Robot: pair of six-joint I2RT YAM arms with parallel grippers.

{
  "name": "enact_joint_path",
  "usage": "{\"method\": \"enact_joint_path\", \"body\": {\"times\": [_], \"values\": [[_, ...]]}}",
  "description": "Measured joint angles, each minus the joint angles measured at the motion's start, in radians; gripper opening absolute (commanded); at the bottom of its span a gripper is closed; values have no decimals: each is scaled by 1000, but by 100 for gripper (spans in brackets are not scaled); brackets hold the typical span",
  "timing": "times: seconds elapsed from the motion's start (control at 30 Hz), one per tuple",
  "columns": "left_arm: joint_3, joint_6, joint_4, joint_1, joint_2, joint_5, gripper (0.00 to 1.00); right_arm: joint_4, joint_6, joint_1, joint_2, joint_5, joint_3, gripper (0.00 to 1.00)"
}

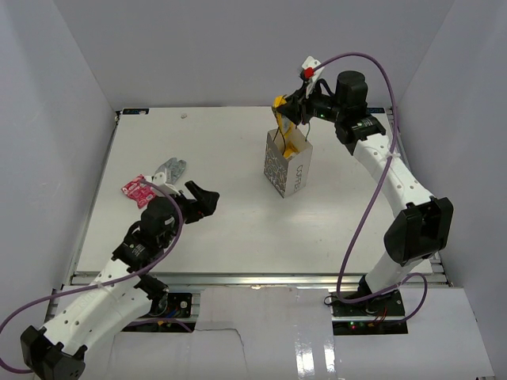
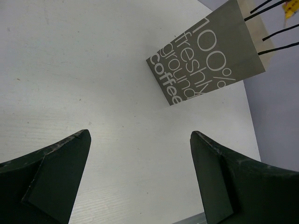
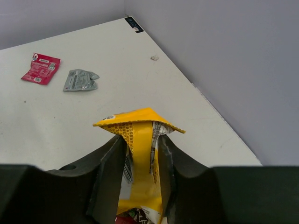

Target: Place the snacks into the paper bag

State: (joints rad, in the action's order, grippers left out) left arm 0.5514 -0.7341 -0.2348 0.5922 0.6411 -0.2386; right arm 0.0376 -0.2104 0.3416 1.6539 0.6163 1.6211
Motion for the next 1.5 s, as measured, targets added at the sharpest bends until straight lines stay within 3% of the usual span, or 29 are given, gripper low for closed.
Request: {"method": "enact_joint_path", "body": {"times": [0.1, 0.53, 0.67, 0.73, 0.87, 0.93, 1.17, 1.3, 1.5], "values": [[0, 0, 0, 0, 10, -3, 98, -5, -1, 0, 0, -8, -2, 47], [72, -26, -11, -1, 184, -74, 98, -2, -2, -2, -6, -5, -2, 48], [144, -39, -55, -77, 275, -64, 98, 44, -6, -29, -34, 48, -2, 68], [182, -51, -57, -216, 351, -3, 98, 76, -6, -77, -57, 98, -2, 75], [269, -70, -65, -509, 585, 98, 98, 137, -26, -225, -99, 172, -5, 77], [329, -46, -72, -572, 727, 123, 98, 177, -55, -305, -125, 196, -40, 78], [719, 211, -158, -591, 1170, 188, 98, 367, -188, -463, -210, 232, -329, 79], [856, 338, -187, -589, 1273, 165, 98, 446, -229, -491, -223, 236, -440, 79], [1062, 416, -270, -589, 1445, 146, 98, 470, -249, -493, -223, 251, -457, 80]]}}
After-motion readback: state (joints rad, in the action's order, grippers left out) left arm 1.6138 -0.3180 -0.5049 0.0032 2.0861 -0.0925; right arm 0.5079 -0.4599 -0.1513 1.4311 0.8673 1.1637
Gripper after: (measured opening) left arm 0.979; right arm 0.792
